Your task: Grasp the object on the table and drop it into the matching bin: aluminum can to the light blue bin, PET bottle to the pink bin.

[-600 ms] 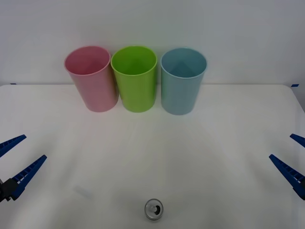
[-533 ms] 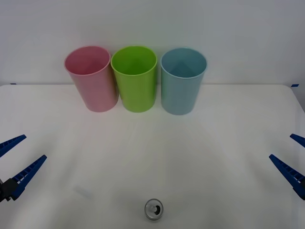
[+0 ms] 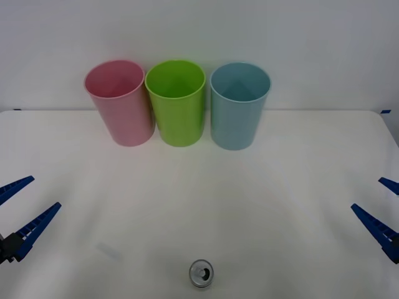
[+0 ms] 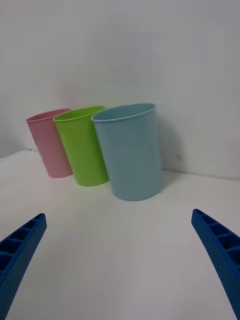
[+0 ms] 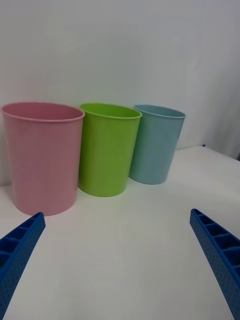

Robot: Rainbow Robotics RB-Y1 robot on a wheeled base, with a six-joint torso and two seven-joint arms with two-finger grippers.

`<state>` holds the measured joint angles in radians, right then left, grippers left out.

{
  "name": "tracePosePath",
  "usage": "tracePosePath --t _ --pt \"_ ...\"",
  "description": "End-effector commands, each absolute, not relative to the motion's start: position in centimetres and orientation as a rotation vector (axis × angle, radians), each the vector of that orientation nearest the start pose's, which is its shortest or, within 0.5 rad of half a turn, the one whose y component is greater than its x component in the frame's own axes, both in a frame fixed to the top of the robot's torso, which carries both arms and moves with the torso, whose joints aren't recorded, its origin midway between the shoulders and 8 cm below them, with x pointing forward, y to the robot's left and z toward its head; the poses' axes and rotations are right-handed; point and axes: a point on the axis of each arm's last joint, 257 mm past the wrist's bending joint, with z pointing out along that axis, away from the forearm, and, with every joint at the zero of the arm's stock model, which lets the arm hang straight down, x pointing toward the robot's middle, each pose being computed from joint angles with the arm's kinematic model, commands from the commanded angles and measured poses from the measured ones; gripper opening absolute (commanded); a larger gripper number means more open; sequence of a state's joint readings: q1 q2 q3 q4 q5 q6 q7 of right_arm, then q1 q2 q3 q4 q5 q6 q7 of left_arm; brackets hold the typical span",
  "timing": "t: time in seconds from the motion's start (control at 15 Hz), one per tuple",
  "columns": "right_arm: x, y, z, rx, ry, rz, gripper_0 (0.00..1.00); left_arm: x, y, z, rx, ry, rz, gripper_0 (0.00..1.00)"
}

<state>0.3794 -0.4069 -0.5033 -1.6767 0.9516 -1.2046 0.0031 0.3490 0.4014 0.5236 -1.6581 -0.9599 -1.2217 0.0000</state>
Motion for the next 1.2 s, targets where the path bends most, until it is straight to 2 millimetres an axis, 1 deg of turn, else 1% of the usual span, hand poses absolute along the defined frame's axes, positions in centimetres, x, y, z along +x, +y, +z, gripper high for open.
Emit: tracePosePath --t 0.07,0.27,0.53,0.6,0.8,1.2 --pt "32.6 -31.9 -18.4 -0.520 1.494 0.604 1.00 34.2 33.0 -16.9 0.465 1.441 -0.567 1.00" --pt "31.3 -30.6 -19.6 -0.585 1.523 0.645 1.00 34.2 33.0 -16.9 0.465 1.441 -0.567 1.00" --pt "30.4 -28.8 -21.4 -0.648 1.556 0.684 1.00 34.2 33.0 -16.9 0.465 1.441 -0.567 1.00" --pt "30.2 -28.3 -22.2 -0.670 1.576 0.689 1.00 34.2 33.0 -16.9 0.465 1.441 -0.567 1.00" --pt "29.7 -27.3 -23.9 -0.732 1.610 0.695 1.00 34.2 33.0 -16.9 0.465 1.441 -0.567 1.00" --pt "28.4 -24.3 -25.5 -0.851 1.612 0.764 1.00 34.2 33.0 -16.9 0.465 1.441 -0.567 1.00"
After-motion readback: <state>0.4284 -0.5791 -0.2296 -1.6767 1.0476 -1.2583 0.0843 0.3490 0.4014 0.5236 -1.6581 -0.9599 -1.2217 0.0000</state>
